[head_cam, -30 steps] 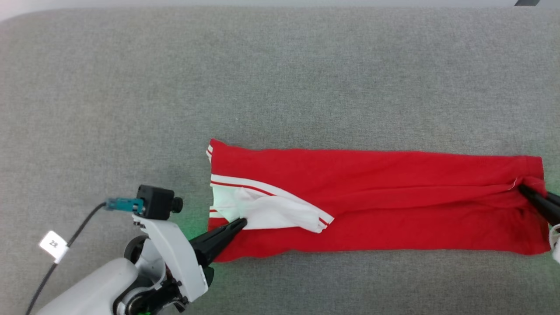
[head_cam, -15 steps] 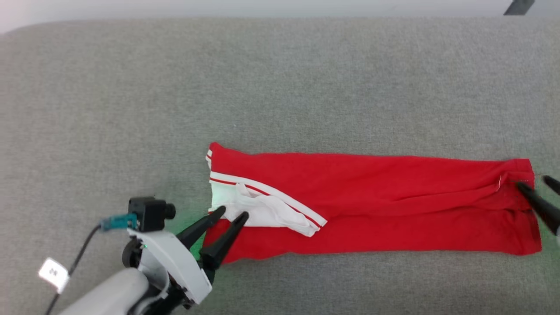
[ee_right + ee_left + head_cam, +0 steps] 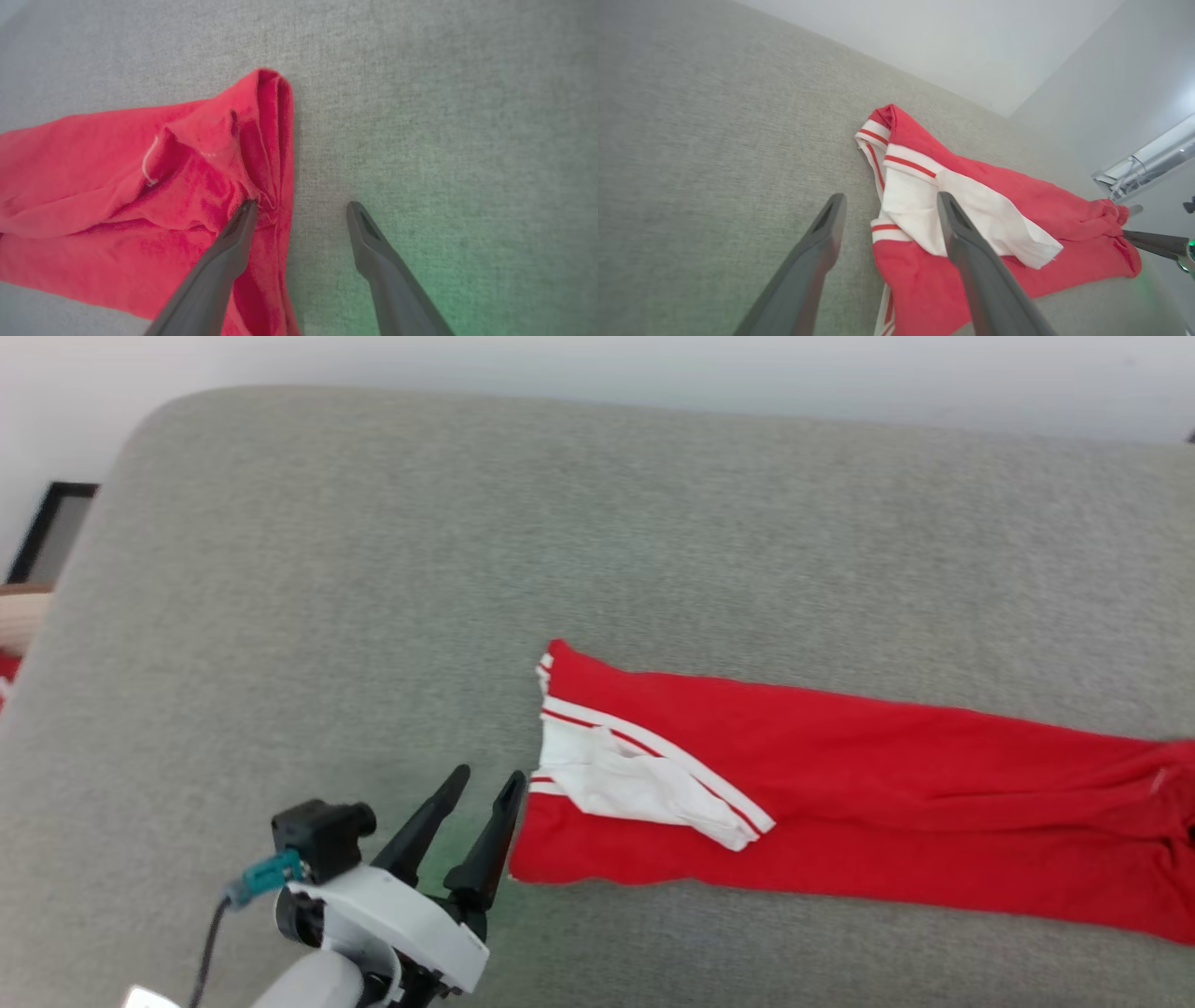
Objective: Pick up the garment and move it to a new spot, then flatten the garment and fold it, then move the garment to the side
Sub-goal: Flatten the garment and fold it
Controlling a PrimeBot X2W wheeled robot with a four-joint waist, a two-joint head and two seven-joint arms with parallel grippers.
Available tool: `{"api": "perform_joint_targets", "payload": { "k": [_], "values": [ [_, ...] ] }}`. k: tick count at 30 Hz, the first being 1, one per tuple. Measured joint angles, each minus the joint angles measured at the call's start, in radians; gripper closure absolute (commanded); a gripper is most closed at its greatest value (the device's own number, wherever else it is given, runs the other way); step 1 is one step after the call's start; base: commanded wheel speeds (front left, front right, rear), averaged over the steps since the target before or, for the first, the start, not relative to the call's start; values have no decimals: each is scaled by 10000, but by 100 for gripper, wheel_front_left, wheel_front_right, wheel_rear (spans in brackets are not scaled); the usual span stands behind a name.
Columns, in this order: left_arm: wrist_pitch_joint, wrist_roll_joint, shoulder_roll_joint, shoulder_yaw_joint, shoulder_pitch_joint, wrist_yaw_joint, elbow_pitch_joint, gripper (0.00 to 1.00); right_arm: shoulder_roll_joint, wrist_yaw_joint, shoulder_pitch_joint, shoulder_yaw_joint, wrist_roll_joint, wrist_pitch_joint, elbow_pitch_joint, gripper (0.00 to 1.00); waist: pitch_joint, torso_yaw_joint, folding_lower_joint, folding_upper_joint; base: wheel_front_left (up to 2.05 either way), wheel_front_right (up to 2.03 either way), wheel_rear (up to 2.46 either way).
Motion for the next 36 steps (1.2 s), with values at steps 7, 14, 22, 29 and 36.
{"api": "perform_joint_targets", "payload": {
  "k": [7,14,22,29,36],
  "values": [
    [-2,3605,-1544,2495,1233,13,-161,0,125,-2,-118,-10,-105,746,510,0,-226,677,0,0,0,0,0],
    [-10,6776,-2468,3904,2066,102,-466,0,608,-10,-555,44,-562,1427,1292,0,-470,902,0,1,0,0,0],
    [-10,8128,-3049,4895,2337,-265,-405,0,1210,-17,-1035,21,-1137,1605,1762,100,-435,694,0,1,0,0,0],
    [-10,8646,-3273,5559,2414,-520,-639,0,1526,17,-1213,-410,-1175,1227,1810,100,-341,297,0,0,0,0,0],
    [-8,9076,-3382,5950,2432,-617,-809,0,913,6,-1297,-1308,-1151,748,2263,100,-198,-259,0,0,0,0,0]
  ]
}}
